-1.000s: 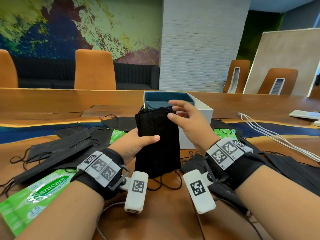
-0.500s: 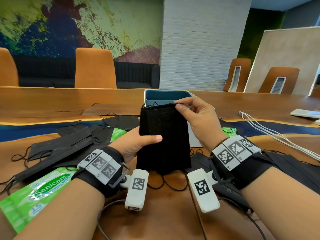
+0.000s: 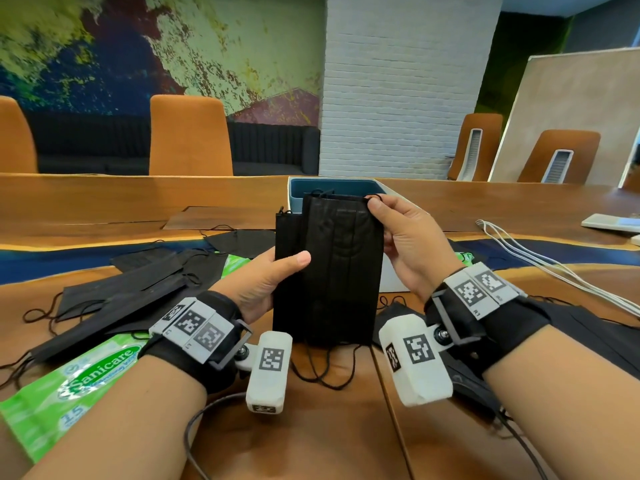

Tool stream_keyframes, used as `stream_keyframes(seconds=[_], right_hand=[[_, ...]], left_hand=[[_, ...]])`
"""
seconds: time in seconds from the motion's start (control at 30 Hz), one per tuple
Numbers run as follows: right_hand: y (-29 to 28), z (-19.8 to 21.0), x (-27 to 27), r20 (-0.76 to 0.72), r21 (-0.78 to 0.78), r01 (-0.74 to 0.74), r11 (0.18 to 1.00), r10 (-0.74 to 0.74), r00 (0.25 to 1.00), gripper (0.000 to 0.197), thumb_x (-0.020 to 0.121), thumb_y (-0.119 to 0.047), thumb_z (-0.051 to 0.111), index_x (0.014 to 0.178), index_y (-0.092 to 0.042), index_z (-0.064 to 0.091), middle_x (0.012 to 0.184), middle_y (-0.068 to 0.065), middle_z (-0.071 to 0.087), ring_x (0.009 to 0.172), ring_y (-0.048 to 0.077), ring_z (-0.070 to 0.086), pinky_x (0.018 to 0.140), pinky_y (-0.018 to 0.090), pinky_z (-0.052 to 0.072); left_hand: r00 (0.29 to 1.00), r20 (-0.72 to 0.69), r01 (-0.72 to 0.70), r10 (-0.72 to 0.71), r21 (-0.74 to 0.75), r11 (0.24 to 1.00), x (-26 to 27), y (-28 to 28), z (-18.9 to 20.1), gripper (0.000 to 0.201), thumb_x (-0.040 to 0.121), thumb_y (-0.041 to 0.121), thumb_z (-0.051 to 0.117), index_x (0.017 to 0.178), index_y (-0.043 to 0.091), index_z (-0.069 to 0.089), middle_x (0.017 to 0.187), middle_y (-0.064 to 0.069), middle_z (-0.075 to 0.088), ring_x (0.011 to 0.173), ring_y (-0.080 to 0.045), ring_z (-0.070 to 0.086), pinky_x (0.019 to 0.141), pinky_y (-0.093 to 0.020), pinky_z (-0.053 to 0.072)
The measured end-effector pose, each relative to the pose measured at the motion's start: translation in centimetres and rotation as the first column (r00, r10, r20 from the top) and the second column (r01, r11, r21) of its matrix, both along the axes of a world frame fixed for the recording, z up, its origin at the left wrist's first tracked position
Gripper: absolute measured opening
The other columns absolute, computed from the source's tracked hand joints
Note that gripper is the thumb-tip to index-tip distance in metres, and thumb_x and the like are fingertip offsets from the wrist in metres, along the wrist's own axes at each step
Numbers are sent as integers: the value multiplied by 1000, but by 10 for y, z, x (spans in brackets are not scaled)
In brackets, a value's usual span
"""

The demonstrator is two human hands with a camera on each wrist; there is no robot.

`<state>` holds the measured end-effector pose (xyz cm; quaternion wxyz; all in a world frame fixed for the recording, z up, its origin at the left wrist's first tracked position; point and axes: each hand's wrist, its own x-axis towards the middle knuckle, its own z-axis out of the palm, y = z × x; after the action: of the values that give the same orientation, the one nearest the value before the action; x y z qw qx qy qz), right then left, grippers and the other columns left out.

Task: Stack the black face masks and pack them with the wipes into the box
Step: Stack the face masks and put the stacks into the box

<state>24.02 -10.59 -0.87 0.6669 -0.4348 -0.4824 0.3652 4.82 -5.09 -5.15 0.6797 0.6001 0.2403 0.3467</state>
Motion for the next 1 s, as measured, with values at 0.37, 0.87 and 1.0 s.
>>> stream_keyframes(seconds=[0.37, 0.87, 1.0], right_hand=[[-13, 8, 15, 109, -39, -121, 992, 125, 986, 16, 94, -11, 53, 85, -17, 65, 70, 1, 60, 35, 3, 37, 34, 12, 29], [-18, 20, 15, 226, -11, -126, 992, 125, 966, 13, 94, -11, 51, 86, -19, 58, 72, 0, 64, 43, 10, 61, 40, 18, 43], [-21, 30, 5, 136, 62, -220, 974, 210, 968, 11, 93, -10, 49, 87, -17, 55, 70, -4, 65, 43, 9, 60, 39, 17, 42]], left_hand=[[997, -26, -73, 70, -150, 986, 1, -1, 6, 41, 99, 47, 30, 115, 26, 61, 122, -1, 65, 115, -19, 57, 99, -41, 41], [985, 66, -147, 156, -128, 981, 2, 5, 3, 39, 101, 39, 32, 135, 26, 47, 128, -1, 61, 120, -21, 55, 98, -42, 44], [990, 24, -137, 141, -127, 982, 3, 3, 3, 43, 100, 42, 33, 139, 26, 44, 133, -2, 58, 121, -20, 53, 104, -44, 39]])
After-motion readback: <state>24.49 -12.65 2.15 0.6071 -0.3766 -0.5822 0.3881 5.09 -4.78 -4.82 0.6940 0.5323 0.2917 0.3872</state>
